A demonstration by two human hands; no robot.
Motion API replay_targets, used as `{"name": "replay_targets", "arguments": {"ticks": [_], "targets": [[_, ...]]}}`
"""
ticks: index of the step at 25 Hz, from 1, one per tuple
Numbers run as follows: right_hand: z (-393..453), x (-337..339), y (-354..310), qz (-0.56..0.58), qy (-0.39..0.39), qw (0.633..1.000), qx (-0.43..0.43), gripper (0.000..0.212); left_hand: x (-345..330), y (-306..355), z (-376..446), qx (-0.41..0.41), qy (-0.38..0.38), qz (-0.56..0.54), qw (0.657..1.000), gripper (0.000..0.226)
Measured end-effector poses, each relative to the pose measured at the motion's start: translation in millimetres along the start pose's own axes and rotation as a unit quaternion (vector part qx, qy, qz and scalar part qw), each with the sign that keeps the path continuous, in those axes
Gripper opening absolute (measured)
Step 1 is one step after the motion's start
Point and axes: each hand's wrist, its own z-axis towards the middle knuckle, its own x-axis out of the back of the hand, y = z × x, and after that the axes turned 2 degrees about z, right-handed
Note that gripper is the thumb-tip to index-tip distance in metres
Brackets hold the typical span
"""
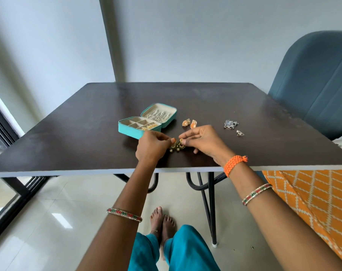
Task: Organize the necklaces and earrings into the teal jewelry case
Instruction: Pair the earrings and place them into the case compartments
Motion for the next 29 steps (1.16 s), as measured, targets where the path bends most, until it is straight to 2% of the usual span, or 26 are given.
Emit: {"name": "replay_targets", "arguments": {"ticks": [6, 9, 11, 13, 15, 17, 20, 23, 25, 29], "targets": [[6.5, -0.3, 1.2, -0.009, -0.012, 1.0, -0.008, 0.02, -2.9, -3.3, 4.8, -0.011, 0.032, 0.05, 0.998, 0.021], [2.4, 3.7, 1.3, 0.034, 0.001, 0.999, -0.015, 0.021, -2.3, -8.0, 6.7, -0.02, 0.016, -0.011, 1.0, 0.027], [-4.6, 10.2, 3.9, 0.079, 0.037, 0.996, -0.011, 0.018, -0.2, -9.3, 2.0, -0.027, 0.023, -0.079, 0.996, 0.024], [-13.0, 21.7, 8.0, 0.1, 0.096, 0.99, 0.01, 0.018, -1.3, -6.7, -10.9, -0.053, 0.083, -0.15, 0.984, 0.021], [-20.4, 43.4, 13.5, 0.111, 0.17, 0.978, 0.037, 0.02, -5.9, -0.2, -27.6, -0.11, 0.145, -0.204, 0.962, 0.019], [-25.9, 74.9, 20.6, 0.129, 0.225, 0.964, 0.051, 0.02, -14.9, 8.4, -36.2, -0.175, 0.153, -0.215, 0.949, 0.016], [-29.2, 115.7, 34.3, 0.041, 0.253, 0.965, 0.056, 0.015, -36.7, 27.7, -33.1, -0.258, 0.092, -0.154, 0.949, 0.013], [-20.5, 131.0, 53.2, -0.067, 0.236, 0.969, 0.03, 0.013, -71.2, 51.4, -20.8, -0.312, 0.012, -0.074, 0.947, 0.012], [-8.2, 132.0, 62.2, -0.108, 0.231, 0.967, 0.005, 0.007, -95.7, 63.1, -9.2, -0.299, -0.035, -0.067, 0.951, 0.013], [13.0, 125.2, 60.8, -0.204, 0.257, 0.943, -0.056, 0.02, -128.3, 75.5, 12.0, -0.241, -0.08, -0.118, 0.96, 0.01]]}}
